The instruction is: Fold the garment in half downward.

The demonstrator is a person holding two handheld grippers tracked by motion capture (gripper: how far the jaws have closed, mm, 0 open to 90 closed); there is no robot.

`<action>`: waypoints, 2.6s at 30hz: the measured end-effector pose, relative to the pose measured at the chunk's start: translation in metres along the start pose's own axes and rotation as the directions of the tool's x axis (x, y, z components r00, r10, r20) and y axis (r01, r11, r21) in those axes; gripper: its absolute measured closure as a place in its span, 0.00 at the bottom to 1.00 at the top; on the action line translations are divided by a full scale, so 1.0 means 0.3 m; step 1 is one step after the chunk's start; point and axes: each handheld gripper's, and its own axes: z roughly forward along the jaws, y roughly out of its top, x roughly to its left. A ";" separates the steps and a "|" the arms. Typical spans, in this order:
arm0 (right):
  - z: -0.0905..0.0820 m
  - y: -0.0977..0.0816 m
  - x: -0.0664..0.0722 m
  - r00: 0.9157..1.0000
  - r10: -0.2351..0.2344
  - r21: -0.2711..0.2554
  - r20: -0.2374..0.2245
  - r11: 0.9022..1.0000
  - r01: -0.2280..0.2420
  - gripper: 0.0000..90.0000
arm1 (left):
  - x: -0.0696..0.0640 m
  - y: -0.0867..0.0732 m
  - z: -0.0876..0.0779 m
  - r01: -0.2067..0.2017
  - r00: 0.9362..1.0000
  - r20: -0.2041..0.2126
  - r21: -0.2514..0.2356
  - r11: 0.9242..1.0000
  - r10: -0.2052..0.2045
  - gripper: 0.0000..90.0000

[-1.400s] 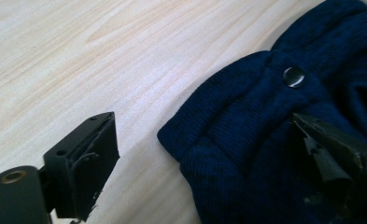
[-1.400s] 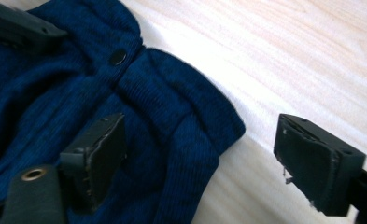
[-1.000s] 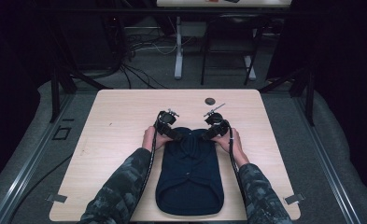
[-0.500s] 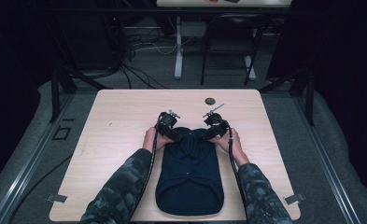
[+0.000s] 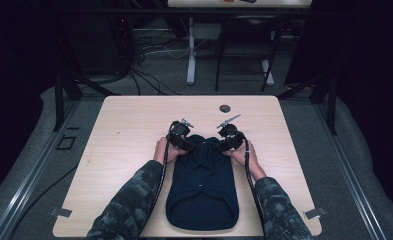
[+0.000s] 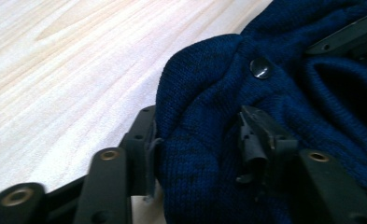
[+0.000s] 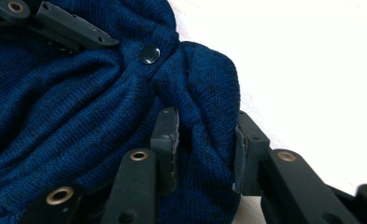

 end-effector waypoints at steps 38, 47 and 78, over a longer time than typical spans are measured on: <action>-0.191 0.005 0.091 0.987 -0.127 -0.175 0.098 0.974 0.143 0.77 | -0.058 0.042 -0.202 -0.103 0.994 0.012 -0.118 0.988 0.105 0.73; -0.223 0.003 0.105 0.984 -0.144 -0.194 0.106 0.967 0.162 0.75 | -0.072 0.042 -0.244 -0.128 0.991 0.015 -0.152 0.980 0.132 0.73; -0.372 -0.005 0.177 0.935 -0.249 -0.271 0.254 0.909 0.316 0.76 | -0.150 0.092 -0.381 -0.235 0.971 0.004 -0.198 0.952 0.240 0.72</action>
